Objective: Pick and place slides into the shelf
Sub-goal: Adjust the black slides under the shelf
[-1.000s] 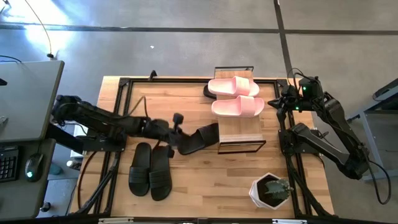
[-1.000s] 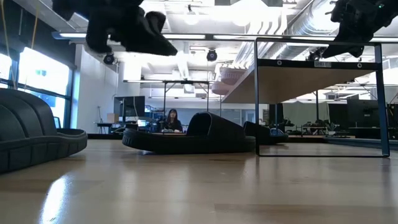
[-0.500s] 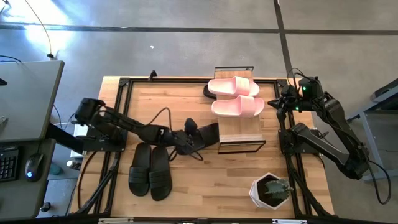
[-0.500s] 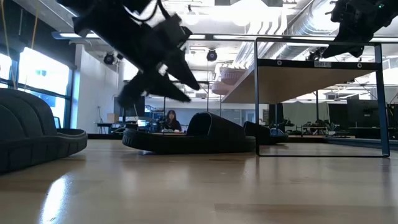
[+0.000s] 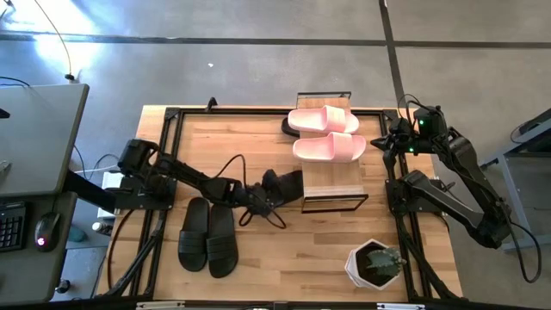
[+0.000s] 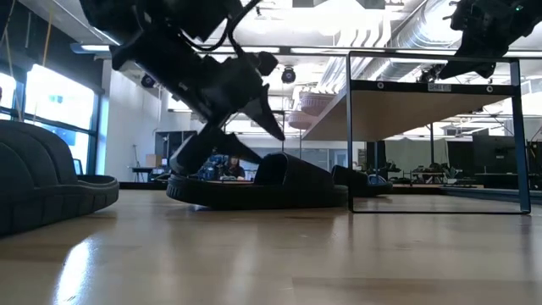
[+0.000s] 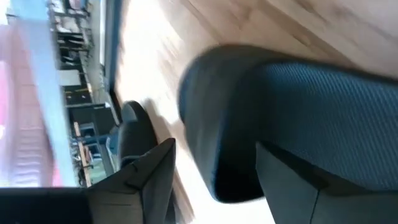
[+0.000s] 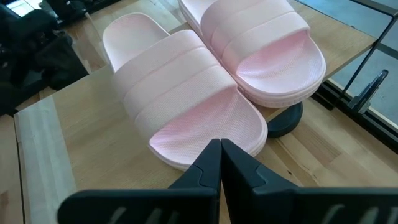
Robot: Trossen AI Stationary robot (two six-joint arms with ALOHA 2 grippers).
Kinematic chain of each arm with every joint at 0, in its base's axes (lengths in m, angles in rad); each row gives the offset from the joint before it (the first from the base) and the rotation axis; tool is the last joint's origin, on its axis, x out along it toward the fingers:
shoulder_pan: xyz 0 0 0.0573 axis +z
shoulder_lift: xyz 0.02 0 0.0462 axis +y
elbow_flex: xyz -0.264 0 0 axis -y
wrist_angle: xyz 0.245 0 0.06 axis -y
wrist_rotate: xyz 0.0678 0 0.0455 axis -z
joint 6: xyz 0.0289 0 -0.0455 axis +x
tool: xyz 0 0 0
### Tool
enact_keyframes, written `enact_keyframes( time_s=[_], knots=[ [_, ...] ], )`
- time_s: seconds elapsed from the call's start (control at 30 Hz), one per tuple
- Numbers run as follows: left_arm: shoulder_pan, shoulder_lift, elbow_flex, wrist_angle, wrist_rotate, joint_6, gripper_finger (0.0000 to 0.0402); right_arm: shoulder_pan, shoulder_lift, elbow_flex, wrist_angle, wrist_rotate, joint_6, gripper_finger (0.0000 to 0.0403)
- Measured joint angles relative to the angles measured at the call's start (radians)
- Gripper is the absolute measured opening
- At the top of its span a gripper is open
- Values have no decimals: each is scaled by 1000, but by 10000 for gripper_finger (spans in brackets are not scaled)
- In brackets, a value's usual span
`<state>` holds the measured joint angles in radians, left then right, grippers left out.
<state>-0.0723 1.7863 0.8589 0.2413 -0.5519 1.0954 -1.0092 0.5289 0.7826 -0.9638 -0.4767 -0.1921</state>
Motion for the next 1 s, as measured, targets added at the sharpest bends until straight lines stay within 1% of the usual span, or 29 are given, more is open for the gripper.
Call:
enact_keyframes(
  time_s=[0.1,0.27,0.33,0.53,0.63,0.7,0.87,0.9,1.0],
  knots=[
    [10,9,1,58,20,0,193,0,0,0,0,0,0,0],
    [41,38,12,88,71,5,172,0,0,0,0,-2,0,0],
    [55,56,14,70,69,9,164,0,0,0,0,-2,0,0],
    [83,135,92,83,69,26,141,0,0,0,0,-2,-4,0],
    [85,156,120,73,24,27,124,0,0,0,0,-2,-4,0],
    [85,158,126,71,-15,43,103,0,0,0,0,-2,-4,0],
    [83,160,129,66,-70,52,18,2,0,0,0,-2,-8,0],
    [83,160,129,62,-84,49,11,2,0,0,0,-2,-8,0],
    [77,160,129,51,-137,45,16,2,0,0,0,-2,-8,0]
  ],
)
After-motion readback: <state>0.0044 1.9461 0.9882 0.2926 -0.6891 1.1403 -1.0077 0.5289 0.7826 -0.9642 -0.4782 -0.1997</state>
